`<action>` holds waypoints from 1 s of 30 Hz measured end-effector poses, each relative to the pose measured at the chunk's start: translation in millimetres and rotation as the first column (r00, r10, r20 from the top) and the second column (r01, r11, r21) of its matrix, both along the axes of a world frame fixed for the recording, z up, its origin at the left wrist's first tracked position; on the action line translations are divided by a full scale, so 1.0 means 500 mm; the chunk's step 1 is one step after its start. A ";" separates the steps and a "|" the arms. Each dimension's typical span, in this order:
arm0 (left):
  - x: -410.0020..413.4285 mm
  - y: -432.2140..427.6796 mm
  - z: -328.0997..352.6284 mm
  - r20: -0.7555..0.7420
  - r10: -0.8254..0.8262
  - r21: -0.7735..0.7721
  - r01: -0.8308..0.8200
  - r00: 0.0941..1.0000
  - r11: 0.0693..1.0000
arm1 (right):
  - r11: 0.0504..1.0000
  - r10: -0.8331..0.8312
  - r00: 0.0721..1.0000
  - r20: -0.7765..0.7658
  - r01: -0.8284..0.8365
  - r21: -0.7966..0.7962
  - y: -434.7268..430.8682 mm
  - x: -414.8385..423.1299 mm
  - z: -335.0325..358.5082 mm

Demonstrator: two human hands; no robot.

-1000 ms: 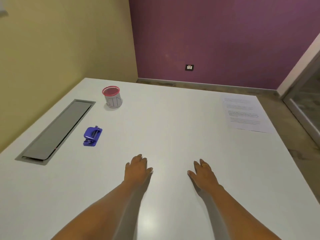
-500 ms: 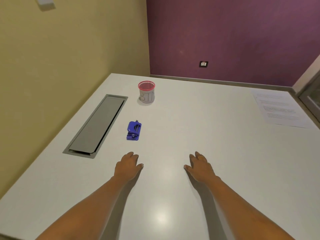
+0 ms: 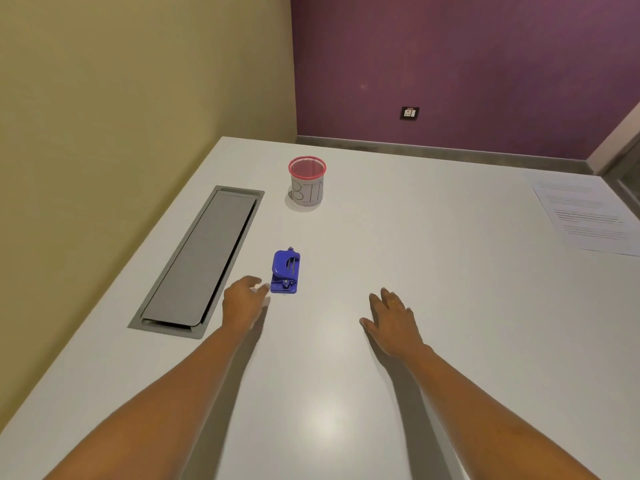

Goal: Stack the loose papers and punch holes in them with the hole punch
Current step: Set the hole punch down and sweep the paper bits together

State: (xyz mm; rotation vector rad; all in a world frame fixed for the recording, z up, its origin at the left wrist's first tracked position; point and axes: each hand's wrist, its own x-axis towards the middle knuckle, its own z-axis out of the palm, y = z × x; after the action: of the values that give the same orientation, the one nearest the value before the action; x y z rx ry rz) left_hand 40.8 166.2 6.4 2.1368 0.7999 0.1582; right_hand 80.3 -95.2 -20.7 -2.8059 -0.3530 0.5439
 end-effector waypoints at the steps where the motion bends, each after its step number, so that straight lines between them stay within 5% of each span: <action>1: 0.019 0.004 0.006 0.022 0.048 -0.070 -0.046 0.999 0.996 | 1.000 0.000 1.000 0.023 0.000 0.001 0.007 0.006 -0.006; 7: 0.103 0.018 0.014 -0.029 0.142 -0.388 -0.142 0.989 0.911 | 0.999 0.041 0.976 0.212 -0.033 -0.041 0.008 -0.001 -0.056; 14: 0.132 0.011 -0.012 -0.090 0.091 -0.477 -0.123 0.992 0.870 | 1.000 0.023 0.959 0.283 -0.027 0.013 -0.002 -0.003 -0.066; 19: 0.121 0.014 -0.012 -0.083 0.245 -0.727 -0.227 0.966 0.648 | 0.999 0.020 0.957 0.290 -0.028 0.023 -0.004 -0.003 -0.069; 23: 0.115 0.016 -0.011 -0.092 0.216 -0.574 -0.229 0.972 0.786 | 0.999 0.017 0.952 0.304 -0.025 0.023 -0.004 -0.002 -0.071; 30: 0.099 0.014 0.003 -0.070 0.236 -0.529 -0.237 0.969 0.815 | 0.999 0.010 0.948 0.317 -0.025 0.043 -0.005 -0.003 -0.073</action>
State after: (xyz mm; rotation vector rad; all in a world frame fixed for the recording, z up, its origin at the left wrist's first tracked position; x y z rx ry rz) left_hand 90.2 172.9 7.9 1.5050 0.9797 0.0514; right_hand 78.9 -97.6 -57.2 -2.8448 -0.4470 0.0819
